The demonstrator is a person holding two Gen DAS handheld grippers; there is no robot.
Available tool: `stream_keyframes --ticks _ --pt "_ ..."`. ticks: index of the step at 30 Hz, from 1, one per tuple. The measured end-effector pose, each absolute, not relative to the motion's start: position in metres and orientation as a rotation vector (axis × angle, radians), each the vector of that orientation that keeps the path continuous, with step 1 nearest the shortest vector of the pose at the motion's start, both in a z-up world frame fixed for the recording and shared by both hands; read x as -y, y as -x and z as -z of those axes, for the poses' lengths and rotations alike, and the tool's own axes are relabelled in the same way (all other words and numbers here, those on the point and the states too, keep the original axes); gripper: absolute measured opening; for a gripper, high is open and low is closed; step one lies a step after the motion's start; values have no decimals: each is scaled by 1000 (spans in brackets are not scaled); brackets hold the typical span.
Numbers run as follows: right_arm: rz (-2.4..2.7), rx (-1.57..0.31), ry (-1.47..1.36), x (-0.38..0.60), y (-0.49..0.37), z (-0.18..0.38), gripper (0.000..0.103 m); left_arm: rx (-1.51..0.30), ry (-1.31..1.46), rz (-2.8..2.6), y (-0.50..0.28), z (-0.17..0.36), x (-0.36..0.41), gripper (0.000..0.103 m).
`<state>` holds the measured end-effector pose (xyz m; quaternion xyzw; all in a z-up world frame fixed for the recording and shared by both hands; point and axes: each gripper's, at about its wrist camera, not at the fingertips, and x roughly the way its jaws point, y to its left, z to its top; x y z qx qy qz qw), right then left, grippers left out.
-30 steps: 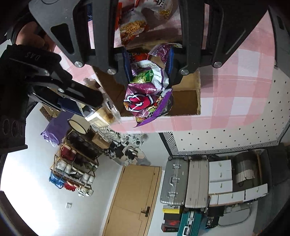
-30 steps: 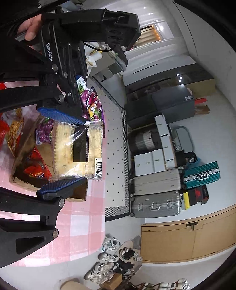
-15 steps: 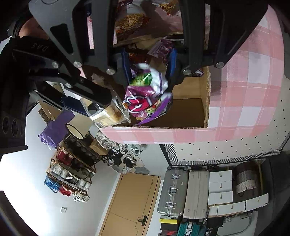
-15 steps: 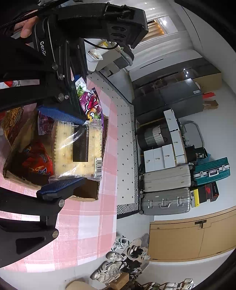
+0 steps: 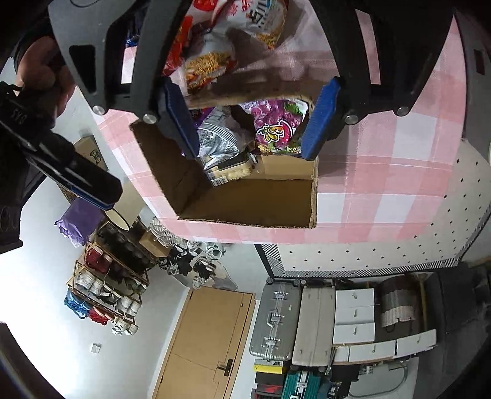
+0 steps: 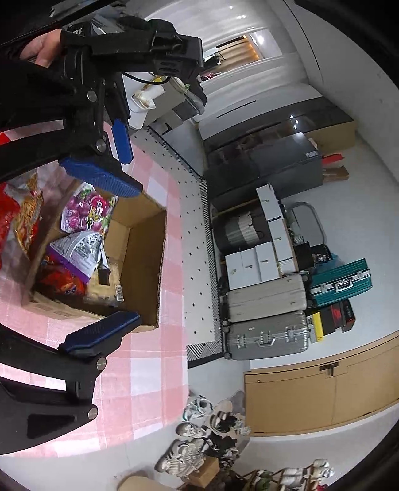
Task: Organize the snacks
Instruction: 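Carry both snacks over the box and open both grippers to drop them, then move both tools back toward the remaining snack pile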
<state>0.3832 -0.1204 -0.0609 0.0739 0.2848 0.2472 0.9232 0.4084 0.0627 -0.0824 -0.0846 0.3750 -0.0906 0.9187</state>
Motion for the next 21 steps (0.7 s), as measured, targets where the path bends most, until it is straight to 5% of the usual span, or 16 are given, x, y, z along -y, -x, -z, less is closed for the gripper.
stream_keyframes --ticks 21 --pt "-509 -444 -116 131 -267 -8 88 -622 114 173 -270 -6 -46 86"
